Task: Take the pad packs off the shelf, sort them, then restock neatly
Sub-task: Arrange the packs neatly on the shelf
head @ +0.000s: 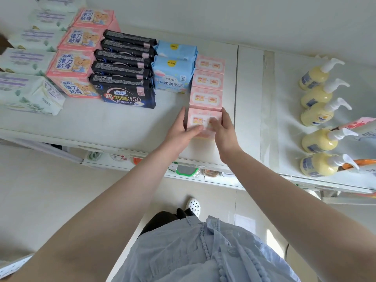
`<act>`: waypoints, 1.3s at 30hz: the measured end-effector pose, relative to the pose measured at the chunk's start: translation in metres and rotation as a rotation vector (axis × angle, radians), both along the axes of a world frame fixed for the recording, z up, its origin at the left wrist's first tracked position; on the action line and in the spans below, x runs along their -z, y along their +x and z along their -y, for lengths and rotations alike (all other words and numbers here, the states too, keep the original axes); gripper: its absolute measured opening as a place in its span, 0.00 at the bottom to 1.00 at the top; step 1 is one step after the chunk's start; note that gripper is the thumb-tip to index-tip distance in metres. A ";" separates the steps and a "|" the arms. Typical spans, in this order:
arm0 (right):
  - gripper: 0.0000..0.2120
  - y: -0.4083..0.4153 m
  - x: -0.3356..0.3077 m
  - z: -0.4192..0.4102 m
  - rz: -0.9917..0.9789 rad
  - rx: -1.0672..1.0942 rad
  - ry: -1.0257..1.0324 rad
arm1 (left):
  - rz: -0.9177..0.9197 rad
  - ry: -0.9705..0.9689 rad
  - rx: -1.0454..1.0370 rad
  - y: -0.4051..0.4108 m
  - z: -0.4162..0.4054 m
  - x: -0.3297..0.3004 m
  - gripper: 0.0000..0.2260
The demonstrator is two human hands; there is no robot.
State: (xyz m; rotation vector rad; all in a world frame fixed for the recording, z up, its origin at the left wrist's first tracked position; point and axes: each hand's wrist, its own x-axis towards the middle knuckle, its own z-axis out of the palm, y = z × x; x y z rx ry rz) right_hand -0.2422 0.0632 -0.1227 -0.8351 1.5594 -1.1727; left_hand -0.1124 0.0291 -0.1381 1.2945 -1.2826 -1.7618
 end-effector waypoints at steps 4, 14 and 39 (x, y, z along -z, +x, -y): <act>0.20 0.004 0.000 0.005 -0.006 0.018 -0.005 | -0.039 -0.079 0.025 -0.002 0.005 -0.005 0.25; 0.22 0.006 0.001 0.004 -0.057 -0.038 -0.015 | -0.121 -0.118 0.038 -0.004 0.009 -0.007 0.26; 0.27 -0.047 -0.018 0.114 -0.194 0.010 0.061 | 0.991 -0.869 0.353 -0.027 0.040 -0.023 0.28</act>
